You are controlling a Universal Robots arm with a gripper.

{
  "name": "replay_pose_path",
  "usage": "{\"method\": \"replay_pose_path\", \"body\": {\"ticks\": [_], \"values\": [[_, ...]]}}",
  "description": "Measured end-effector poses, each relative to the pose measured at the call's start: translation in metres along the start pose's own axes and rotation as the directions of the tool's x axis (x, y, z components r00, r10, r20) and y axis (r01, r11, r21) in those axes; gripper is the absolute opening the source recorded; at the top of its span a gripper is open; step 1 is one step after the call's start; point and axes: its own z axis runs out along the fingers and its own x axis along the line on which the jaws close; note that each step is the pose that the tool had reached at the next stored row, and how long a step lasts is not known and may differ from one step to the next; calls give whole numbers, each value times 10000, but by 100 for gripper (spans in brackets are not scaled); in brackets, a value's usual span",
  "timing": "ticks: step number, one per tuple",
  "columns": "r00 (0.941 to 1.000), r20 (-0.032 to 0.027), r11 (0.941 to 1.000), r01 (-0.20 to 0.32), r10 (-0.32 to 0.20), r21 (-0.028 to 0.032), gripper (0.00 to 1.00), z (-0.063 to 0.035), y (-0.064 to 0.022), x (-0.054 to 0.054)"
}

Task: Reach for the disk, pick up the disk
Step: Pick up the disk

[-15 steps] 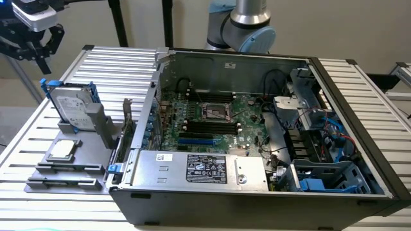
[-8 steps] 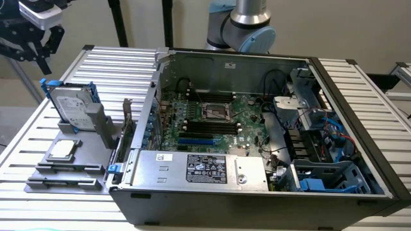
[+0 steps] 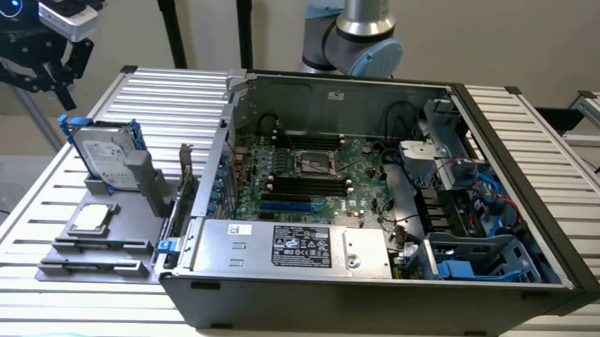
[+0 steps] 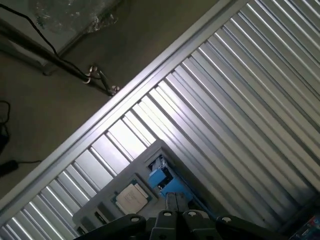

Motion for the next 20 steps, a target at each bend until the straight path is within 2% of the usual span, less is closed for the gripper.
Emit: {"method": "replay_pose_path", "body": {"ticks": [5,10,15,20], "values": [[9959,-18,9959,903,-903,7,11,8,0,0],[9836,-41,9836,1803,-1803,6,11,12,0,0],[9633,-67,9633,2684,-2684,-1,11,13,0,0],[9386,-88,9386,3450,-3450,-8,11,14,-2,-2]]}}
